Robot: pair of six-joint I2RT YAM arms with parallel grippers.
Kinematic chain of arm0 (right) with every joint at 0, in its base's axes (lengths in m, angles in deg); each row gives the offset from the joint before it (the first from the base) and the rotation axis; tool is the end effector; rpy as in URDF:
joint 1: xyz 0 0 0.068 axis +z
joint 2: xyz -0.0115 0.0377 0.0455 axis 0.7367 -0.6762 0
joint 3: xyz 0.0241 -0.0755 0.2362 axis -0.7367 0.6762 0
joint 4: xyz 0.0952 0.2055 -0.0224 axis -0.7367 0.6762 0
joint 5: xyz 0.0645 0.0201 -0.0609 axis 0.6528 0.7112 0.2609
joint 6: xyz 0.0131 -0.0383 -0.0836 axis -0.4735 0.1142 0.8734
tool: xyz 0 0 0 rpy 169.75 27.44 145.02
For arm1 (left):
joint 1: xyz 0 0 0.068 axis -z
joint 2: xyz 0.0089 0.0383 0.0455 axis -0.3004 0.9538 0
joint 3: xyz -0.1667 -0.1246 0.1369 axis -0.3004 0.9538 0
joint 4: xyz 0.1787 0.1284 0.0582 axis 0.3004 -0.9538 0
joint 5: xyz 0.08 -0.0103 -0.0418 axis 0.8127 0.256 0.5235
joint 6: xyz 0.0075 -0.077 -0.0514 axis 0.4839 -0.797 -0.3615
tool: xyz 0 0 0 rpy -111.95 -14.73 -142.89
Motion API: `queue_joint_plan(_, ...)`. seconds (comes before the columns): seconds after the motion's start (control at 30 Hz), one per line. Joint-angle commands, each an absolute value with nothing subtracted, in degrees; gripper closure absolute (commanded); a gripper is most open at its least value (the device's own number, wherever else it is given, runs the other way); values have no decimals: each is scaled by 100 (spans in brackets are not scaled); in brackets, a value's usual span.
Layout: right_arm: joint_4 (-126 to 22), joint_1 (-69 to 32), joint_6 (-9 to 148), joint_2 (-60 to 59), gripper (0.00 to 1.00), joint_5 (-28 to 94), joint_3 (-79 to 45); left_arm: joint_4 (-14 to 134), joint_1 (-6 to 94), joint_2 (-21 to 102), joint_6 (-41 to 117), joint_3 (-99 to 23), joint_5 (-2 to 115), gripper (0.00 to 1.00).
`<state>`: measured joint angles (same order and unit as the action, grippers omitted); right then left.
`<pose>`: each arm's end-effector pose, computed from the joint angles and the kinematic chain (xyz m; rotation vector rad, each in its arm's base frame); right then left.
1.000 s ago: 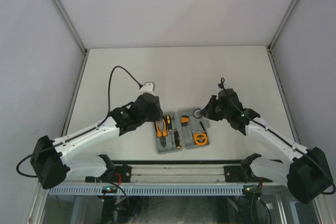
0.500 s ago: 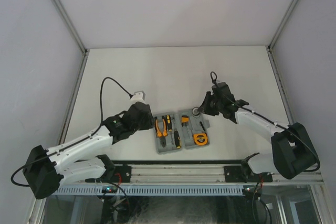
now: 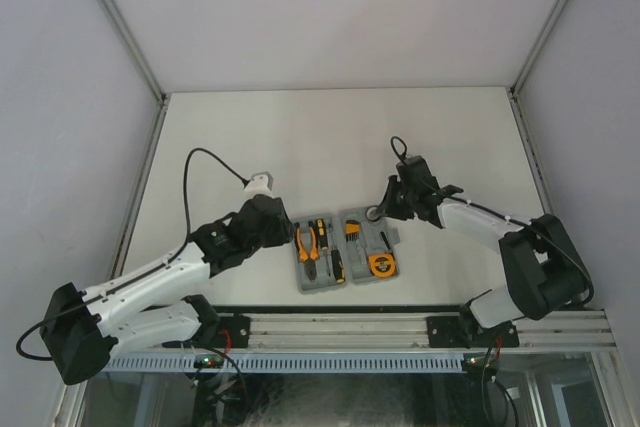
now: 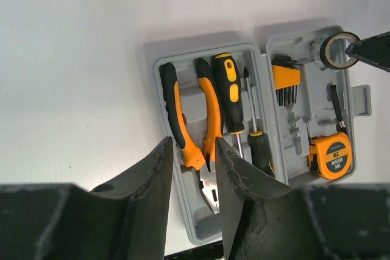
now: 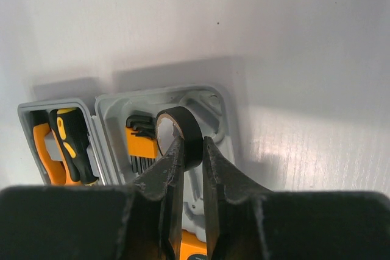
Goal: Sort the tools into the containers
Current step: Place the engineering item in the storage box.
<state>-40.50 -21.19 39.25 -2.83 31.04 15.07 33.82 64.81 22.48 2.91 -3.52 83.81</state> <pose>0.2536 0.1347 0.1394 0.2024 2.5666 0.5744 0.1678 -0.1421 0.1967 -0.1606 2.3209 -0.4675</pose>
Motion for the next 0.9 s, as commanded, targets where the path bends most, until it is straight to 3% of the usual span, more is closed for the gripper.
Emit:
queue_joint_plan(0.0, -4342, -2168, 4056, -416, 93, 2930, 1215, 3540, 6451, 2122, 173, -246, 8485, 63)
queue_joint_plan(0.63, -4138, -2157, 4155, -724, 91, 2905, 1031, 3517, 6451, 2138, 182, -307, 8485, 65)
queue_joint_plan(0.87, -4084, -2137, 4154, -682, 81, 2960, 1028, 3526, 6451, 2129, 182, -299, 8480, 65)
